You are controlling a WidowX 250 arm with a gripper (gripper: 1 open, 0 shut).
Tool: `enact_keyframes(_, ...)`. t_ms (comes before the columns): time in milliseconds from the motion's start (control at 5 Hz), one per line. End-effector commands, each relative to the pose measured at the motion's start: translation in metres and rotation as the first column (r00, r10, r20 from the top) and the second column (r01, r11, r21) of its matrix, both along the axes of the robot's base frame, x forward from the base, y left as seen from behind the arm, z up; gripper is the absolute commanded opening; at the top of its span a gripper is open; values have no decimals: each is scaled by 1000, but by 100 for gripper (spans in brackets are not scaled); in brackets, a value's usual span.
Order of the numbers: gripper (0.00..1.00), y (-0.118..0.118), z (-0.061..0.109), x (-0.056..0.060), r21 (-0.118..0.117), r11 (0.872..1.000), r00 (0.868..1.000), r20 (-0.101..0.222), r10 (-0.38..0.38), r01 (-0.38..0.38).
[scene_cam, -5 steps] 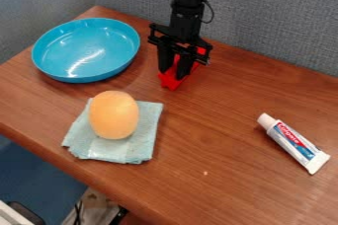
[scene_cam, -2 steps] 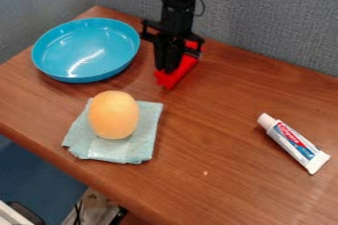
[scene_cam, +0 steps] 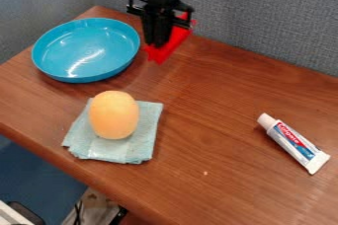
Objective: Put the red object on the blue plate
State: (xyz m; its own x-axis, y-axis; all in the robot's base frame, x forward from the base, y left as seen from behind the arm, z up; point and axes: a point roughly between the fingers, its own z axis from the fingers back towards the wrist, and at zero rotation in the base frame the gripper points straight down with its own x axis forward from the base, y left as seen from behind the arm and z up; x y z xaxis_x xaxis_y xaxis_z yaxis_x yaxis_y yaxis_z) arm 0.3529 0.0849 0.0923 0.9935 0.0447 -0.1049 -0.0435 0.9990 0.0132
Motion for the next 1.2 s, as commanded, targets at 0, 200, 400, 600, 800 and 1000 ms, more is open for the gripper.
enact_keyframes(0,0,16,30,12,38,999,995,102,18,-22)
enact_keyframes(200,0,19,13,14,51,999,997,81,0,-4)
enact_keyframes(400,0,21,-5,17,63,998,998,61,-16,12)
enact_keyframes(600,0,22,-16,20,70,997,999,48,-21,18)
enact_keyframes(800,100,25,-22,21,72,997,999,40,-19,16)
enact_keyframes(1000,0,26,-20,21,69,998,999,43,-17,14)
